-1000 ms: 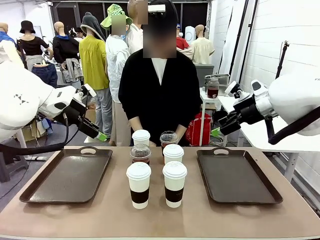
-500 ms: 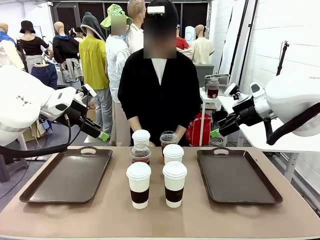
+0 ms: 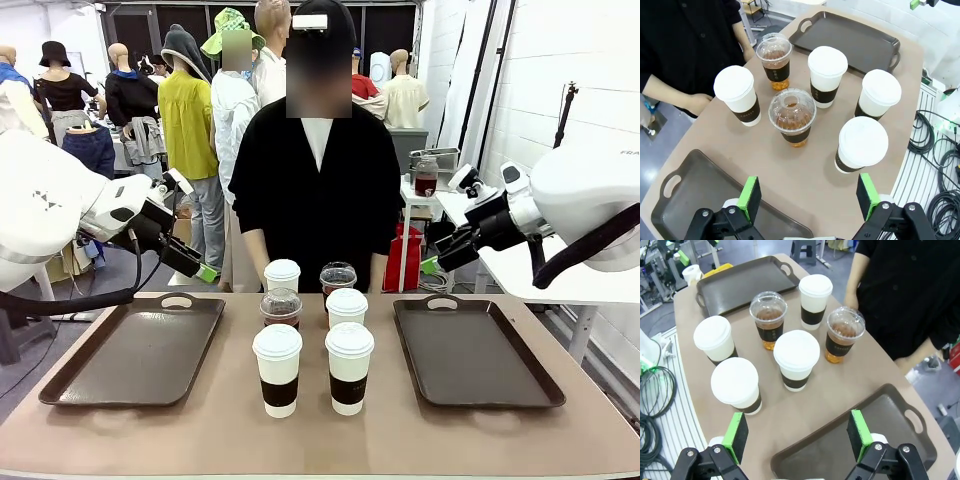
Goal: Distribute the coffee onto the tray.
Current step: Pick up one iced Americano and place it on the right Handle tray.
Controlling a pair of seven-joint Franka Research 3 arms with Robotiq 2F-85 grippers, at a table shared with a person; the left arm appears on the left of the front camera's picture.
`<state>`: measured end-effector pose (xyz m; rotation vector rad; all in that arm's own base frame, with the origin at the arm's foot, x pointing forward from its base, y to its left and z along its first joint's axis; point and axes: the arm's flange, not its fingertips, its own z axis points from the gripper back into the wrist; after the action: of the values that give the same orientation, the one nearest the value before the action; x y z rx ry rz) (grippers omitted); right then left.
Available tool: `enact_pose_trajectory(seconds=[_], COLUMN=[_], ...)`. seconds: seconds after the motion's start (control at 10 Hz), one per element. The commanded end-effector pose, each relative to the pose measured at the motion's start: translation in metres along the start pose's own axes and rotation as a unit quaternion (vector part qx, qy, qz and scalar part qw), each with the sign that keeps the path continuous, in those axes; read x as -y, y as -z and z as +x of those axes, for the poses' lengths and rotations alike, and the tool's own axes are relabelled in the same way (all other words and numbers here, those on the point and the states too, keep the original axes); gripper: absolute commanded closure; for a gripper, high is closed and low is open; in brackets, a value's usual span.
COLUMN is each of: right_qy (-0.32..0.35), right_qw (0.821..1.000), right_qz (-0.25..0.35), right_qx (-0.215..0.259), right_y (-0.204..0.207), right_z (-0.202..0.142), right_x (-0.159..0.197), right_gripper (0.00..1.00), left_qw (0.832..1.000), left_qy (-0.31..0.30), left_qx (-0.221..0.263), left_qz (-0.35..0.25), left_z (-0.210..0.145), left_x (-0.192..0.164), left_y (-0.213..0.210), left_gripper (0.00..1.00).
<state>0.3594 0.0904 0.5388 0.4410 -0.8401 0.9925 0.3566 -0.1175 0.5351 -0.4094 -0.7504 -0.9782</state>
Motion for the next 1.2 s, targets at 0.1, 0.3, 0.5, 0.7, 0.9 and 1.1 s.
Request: enact_pose_trajectory(seconds=[0.1,0.3,0.5,0.7,0.9,1.1], right_qy=[-0.008,-0.008,-0.008,-0.008,-0.008,-0.008], right_qw=[1.0,1.0,1.0,1.0,1.0,1.0], right_qz=[0.009,0.009,0.009,0.009,0.009,0.009], right_qx=[0.006,0.006,0.006,0.006,0.006,0.006], right_y=[0.0009,0.0009,0.0009,0.0009,0.0009,0.0009], right_z=[-0.0008,-0.0008,-0.0008,-0.0008,-0.0008,-0.0008], right_x=[0.0025,0.0025,0.0025,0.0025,0.0025,0.0025], right_gripper=[0.0,0.0,0.0,0.0,0.0,0.0], left_qw=[1.0,1.0,1.0,1.0,1.0,1.0], left_qy=[0.003,0.003,0.003,0.003,0.003,0.003], left_qx=[0.001,0.001,0.001,0.001,0.001,0.001], left_qz=[-0.006,-0.006,-0.006,-0.006,-0.006,-0.006], left_z=[-0.0003,-0.0003,-0.0003,-0.0003,-0.0003,-0.0003], left_x=[-0.0016,-0.0016,-0.0016,-0.0016,-0.0016,-0.0016], left_y=[-0.0022,-0.0022,-0.0022,-0.0022,-0.0022,-0.0022], left_gripper=[0.0,0.0,0.0,0.0,0.0,0.0])
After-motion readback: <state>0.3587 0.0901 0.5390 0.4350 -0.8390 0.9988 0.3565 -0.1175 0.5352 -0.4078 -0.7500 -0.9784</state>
